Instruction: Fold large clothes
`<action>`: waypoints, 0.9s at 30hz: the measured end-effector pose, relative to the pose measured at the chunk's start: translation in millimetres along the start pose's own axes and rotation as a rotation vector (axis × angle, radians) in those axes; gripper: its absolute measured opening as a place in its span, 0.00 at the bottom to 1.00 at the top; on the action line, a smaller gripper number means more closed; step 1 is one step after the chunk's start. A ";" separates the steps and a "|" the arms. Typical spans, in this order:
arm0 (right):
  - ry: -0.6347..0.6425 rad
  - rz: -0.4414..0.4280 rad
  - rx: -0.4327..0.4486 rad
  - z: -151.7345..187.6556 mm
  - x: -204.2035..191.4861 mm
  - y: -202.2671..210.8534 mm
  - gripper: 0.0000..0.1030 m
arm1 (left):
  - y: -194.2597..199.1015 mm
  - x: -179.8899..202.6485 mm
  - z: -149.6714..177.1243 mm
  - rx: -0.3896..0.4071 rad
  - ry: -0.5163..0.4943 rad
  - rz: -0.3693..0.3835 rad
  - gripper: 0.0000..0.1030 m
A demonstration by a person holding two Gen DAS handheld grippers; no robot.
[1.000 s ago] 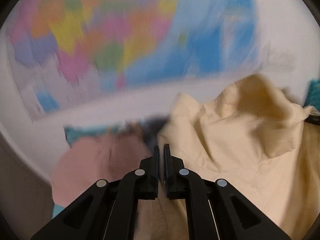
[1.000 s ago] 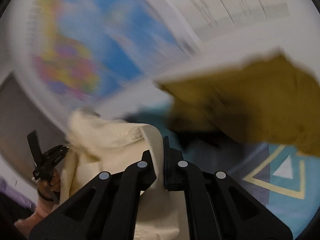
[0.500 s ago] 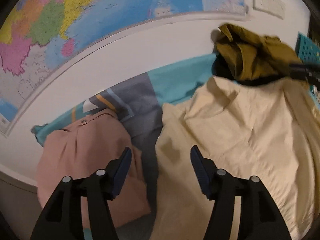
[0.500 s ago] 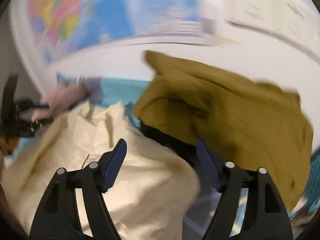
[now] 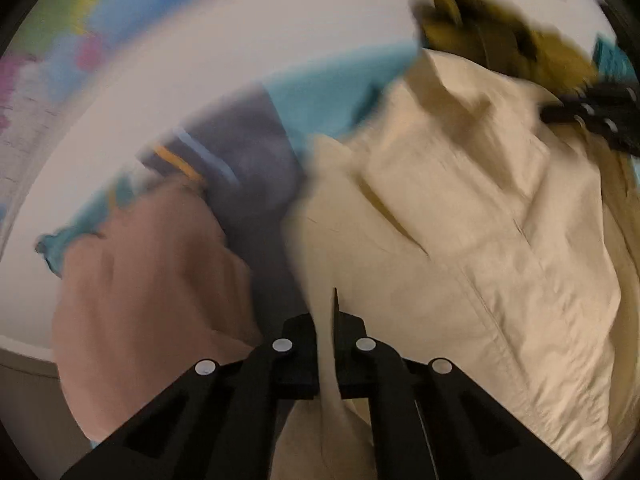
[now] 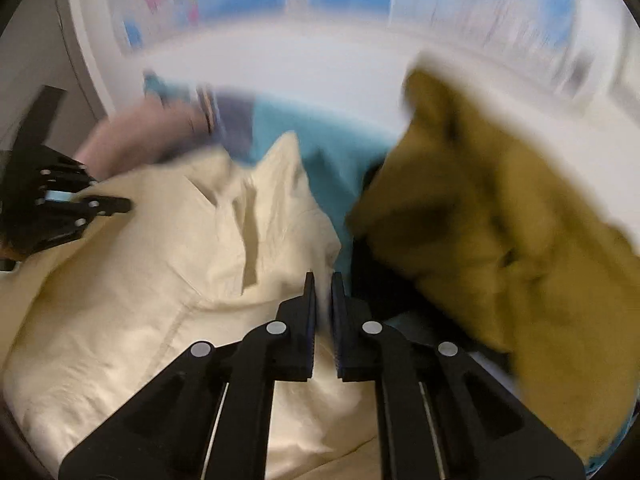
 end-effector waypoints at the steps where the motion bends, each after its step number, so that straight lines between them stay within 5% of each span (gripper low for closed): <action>1: 0.003 0.015 0.042 -9.3 0.8 11.9 0.06 | 10.0 -6.4 -12.6 0.036 0.038 0.016 0.02; 4: -0.051 0.069 0.171 -43.3 19.8 40.0 0.06 | 35.6 -15.3 -51.1 0.160 0.044 -0.022 0.02; 7: -0.110 0.144 0.184 -52.1 46.9 28.0 0.06 | 39.3 -20.7 -81.0 0.237 0.033 -0.071 0.09; 9: -0.138 0.200 0.151 -46.2 57.5 6.9 0.07 | 23.7 -26.6 -87.4 0.232 0.010 -0.161 0.25; 12: -0.193 0.222 0.085 -24.6 64.3 -25.2 0.11 | -4.6 -30.6 -72.0 0.150 -0.030 -0.214 0.25; 14: -0.161 0.251 0.092 -20.7 58.6 -28.4 0.20 | 1.2 -34.7 -56.5 0.146 -0.009 -0.189 0.25; 17: -0.160 0.276 0.105 -23.7 51.8 -20.3 0.33 | 31.1 -37.9 -38.8 0.196 -0.001 -0.167 0.41; 20: -0.167 0.254 0.161 -32.5 43.9 -1.1 0.55 | 77.2 -22.9 -9.5 0.231 -0.001 -0.054 0.56; 27: -0.121 0.084 0.243 -13.1 -16.1 85.1 0.74 | 124.6 60.9 59.0 0.152 -0.106 0.128 0.79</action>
Point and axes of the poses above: each gripper's, at about its wrist camera, not at the fingertips, and y roughly against the way its jaws point, x to its right, z to its underside, the point moved 4 cm from there along -y, roughly the way its jaws point, and after that the axes turned 13 degrees about x, right-handed, at the moved point
